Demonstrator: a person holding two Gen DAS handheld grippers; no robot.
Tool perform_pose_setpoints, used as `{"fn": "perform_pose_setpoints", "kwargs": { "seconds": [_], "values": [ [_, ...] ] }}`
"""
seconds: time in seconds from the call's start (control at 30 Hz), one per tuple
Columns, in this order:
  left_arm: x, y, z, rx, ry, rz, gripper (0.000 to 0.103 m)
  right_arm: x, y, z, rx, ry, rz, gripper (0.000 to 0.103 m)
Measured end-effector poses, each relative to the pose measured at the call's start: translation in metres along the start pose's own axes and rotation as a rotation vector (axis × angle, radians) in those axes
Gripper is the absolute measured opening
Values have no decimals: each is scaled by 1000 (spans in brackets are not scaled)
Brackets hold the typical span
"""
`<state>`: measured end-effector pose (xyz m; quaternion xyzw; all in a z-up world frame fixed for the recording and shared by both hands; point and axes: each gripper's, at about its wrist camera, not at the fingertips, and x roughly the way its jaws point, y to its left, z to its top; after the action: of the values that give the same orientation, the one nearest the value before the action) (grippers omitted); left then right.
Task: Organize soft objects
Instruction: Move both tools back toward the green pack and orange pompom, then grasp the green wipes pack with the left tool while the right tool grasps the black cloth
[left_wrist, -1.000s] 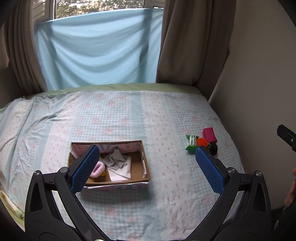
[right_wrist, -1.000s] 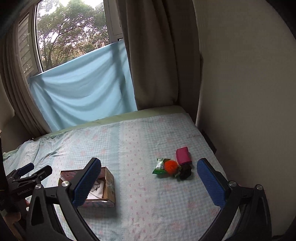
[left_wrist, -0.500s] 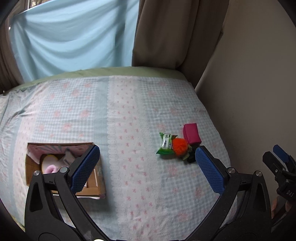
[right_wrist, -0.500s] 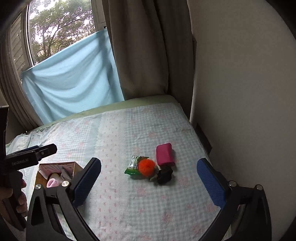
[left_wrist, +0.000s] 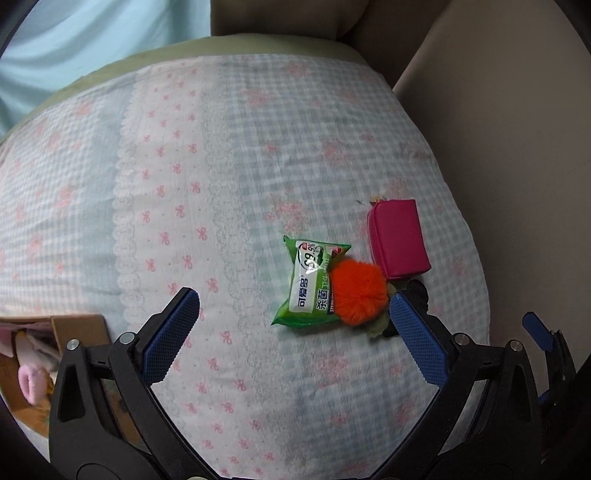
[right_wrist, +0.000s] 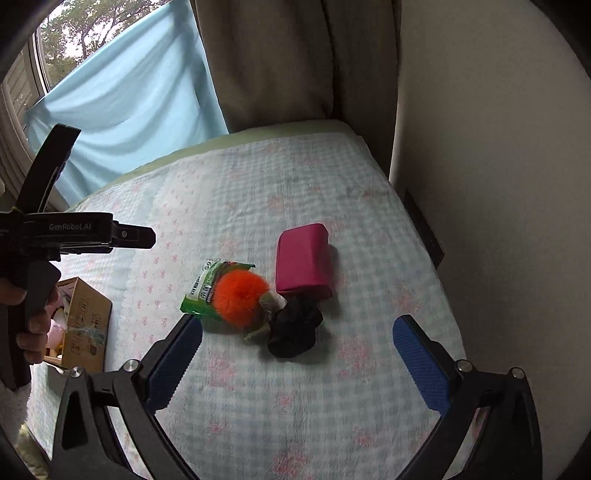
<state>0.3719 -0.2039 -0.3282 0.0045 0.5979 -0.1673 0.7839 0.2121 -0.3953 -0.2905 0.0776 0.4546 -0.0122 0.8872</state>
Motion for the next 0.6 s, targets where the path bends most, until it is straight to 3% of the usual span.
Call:
{"fn": "perform_pose_setpoints", "kwargs": {
  "seconds": [0.3, 0.4, 0.6],
  "values": [
    [111, -14, 28, 10, 196, -22, 96, 79, -11, -19, -98, 93, 70, 93],
    [133, -14, 31, 3, 234, -19, 92, 96, -11, -23, -120, 118, 111, 89],
    [158, -8, 31, -50, 288, -55, 85, 128, -10, -27, -197, 168, 162, 71]
  ]
}}
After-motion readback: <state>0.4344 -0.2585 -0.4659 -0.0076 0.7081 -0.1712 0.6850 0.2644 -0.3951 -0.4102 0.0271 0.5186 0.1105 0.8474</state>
